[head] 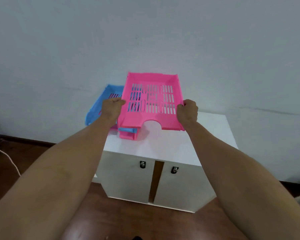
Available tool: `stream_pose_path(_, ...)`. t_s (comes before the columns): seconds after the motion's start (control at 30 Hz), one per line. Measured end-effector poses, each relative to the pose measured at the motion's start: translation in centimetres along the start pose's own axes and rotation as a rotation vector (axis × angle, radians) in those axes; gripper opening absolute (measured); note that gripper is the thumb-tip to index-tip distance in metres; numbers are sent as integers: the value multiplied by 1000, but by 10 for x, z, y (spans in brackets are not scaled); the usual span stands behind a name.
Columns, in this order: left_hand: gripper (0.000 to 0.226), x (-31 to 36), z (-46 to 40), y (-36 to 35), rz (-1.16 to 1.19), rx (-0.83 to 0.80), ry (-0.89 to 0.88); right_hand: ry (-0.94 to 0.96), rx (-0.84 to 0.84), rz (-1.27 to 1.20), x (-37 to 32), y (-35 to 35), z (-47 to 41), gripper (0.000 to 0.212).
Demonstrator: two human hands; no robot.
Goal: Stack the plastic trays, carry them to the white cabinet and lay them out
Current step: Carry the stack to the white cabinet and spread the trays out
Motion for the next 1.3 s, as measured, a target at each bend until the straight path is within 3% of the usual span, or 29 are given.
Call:
stream_pose_path(0.13,33,-13,51,-25,-10,44,22,-3,-40,7,38,37,-9,25)
stream_pose_path(0.47,39,-44,128,-57,12,-38,122,-48,-85,30,118,79,-2,15)
stream_pose_path(0.7,48,-84,133,-61,-96,-67,194,-80,-99,81,158,71,12,13)
stream_pose_path(1.3,45,-149,96,-49,-175,-80,250,-158,-121,83,191,6,45,13)
Point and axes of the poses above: each hand's wrist, its own z-axis away from the middle knuckle, its own y-axis out of the back of the hand, x = y × z, the point moved 1 cm from there along -z, towards the middle knuckle, and after that the axes turned 11 degrees about x, right-handed, at the moved point
